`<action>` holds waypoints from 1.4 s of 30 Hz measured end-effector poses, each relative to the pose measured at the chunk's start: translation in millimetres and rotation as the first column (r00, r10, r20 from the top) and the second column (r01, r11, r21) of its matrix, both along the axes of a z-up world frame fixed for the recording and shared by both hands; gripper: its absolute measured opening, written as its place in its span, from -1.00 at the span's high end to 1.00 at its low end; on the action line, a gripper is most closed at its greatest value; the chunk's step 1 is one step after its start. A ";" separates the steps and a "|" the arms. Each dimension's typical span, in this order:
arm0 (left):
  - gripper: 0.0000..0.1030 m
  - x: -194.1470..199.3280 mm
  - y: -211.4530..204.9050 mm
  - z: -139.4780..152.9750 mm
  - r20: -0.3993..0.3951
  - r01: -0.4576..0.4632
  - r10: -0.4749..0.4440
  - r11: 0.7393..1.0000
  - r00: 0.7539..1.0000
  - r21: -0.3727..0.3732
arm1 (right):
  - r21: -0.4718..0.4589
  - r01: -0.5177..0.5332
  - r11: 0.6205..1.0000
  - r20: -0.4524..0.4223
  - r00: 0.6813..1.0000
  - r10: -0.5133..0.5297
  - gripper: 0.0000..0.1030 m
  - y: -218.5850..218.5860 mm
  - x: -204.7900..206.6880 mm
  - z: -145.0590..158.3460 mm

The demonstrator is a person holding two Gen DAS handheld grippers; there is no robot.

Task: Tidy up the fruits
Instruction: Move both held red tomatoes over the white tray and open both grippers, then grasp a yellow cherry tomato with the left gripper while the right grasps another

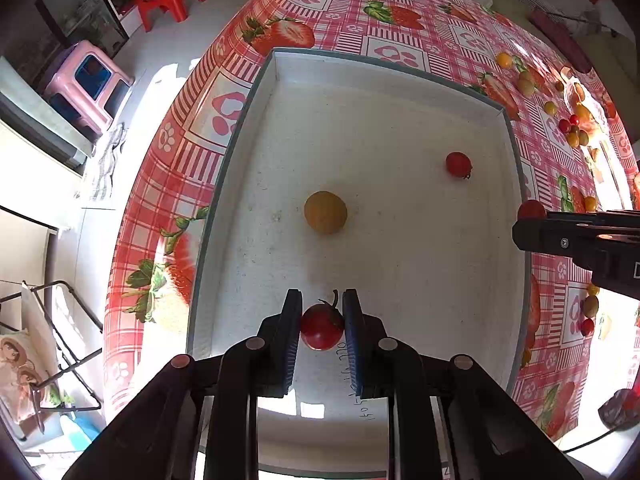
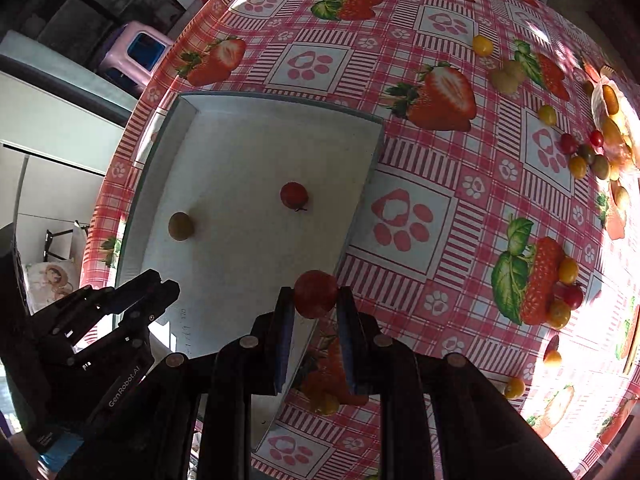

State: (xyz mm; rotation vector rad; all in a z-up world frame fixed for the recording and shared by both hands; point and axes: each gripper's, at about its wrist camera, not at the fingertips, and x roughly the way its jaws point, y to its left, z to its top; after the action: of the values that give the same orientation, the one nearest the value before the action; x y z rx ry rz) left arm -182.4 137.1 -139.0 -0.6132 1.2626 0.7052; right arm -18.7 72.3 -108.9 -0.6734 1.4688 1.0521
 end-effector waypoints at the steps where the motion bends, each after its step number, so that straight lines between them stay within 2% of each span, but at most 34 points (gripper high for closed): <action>1: 0.57 -2.9 1.6 -2.8 -0.007 -0.004 0.004 1.000 1.000 0.001 | -0.009 -0.013 1.000 -0.007 1.000 0.013 0.54 6.4 -4.9 -5.1; 5: 0.57 -10.2 3.9 -11.1 -0.020 -0.018 0.018 1.000 1.000 -0.001 | -0.052 -0.036 0.998 -0.020 0.999 0.035 0.54 19.1 -15.1 -26.2; 9: 0.56 -10.6 -1.5 -16.3 -0.032 0.007 -0.007 1.000 0.999 0.009 | -0.082 -0.044 0.996 -0.012 0.999 0.044 0.54 29.5 -19.0 -42.0; 13: 0.54 -8.7 -5.9 -17.4 -0.051 0.029 -0.027 0.999 0.998 0.035 | -0.089 -0.060 0.994 0.016 0.998 0.062 0.53 35.3 -22.7 -49.0; 14: 0.48 -8.9 -6.2 -17.7 -0.055 0.029 -0.027 0.999 0.998 0.039 | -0.091 -0.070 0.993 0.022 0.997 0.073 0.52 36.2 -23.7 -49.3; 15: 0.35 -7.6 -6.6 -17.4 -0.063 0.027 -0.024 0.999 0.998 0.046 | -0.091 -0.082 0.992 0.026 0.996 0.085 0.47 38.2 -24.9 -50.0; 16: -0.24 -6.2 -7.9 -16.5 -0.064 0.023 -0.020 0.999 0.998 0.045 | -0.090 -0.091 0.992 0.022 0.995 0.093 0.42 40.0 -26.2 -50.9; 17: -0.59 -6.4 -8.9 -14.5 -0.059 0.013 -0.010 0.998 0.998 0.058 | -0.088 -0.096 0.991 0.013 0.995 0.098 0.29 40.9 -26.6 -51.1; 18: -0.59 -7.7 -10.1 -11.9 -0.051 0.007 -0.004 0.997 0.999 0.077 | -0.091 -0.100 0.991 0.013 0.995 0.101 0.06 42.1 -27.2 -51.2; 20: -0.59 -7.0 -11.0 -11.3 -0.058 0.017 -0.013 0.998 0.998 0.067 | -0.095 -0.099 0.990 0.033 0.994 0.103 -0.18 42.7 -30.7 -48.7; 22: -0.59 -6.6 -12.7 -12.9 -0.076 0.022 -0.017 0.998 0.997 0.059 | -0.084 -0.094 0.992 0.033 0.995 0.097 -0.21 42.4 -29.9 -45.5; 25: -0.59 -7.3 -14.6 -11.1 -0.082 0.034 -0.031 0.998 0.996 0.045 | -0.061 -0.078 0.995 0.040 0.996 0.081 -0.57 40.5 -26.6 -34.4; 34: -0.59 19.3 -34.5 16.3 -0.064 0.120 -0.115 0.989 0.991 0.084 | 0.018 0.047 0.999 0.032 0.998 -0.047 -0.61 4.7 5.2 8.6; 38: -0.59 45.2 -49.8 29.5 -0.038 0.183 -0.180 0.978 0.983 0.099 | 0.000 0.131 0.991 0.040 0.991 -0.131 -0.61 -31.4 36.0 10.7; 42: -0.59 71.6 -60.7 44.6 -0.003 0.252 -0.254 0.962 0.967 0.107 | -0.045 0.245 0.968 0.048 0.969 -0.243 -0.61 -83.0 66.4 3.2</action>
State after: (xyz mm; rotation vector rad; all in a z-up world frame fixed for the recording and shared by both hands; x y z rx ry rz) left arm -110.8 76.4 -94.4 -0.3587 1.2575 0.5511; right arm 47.6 -10.7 -105.8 -0.5309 1.5027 0.8084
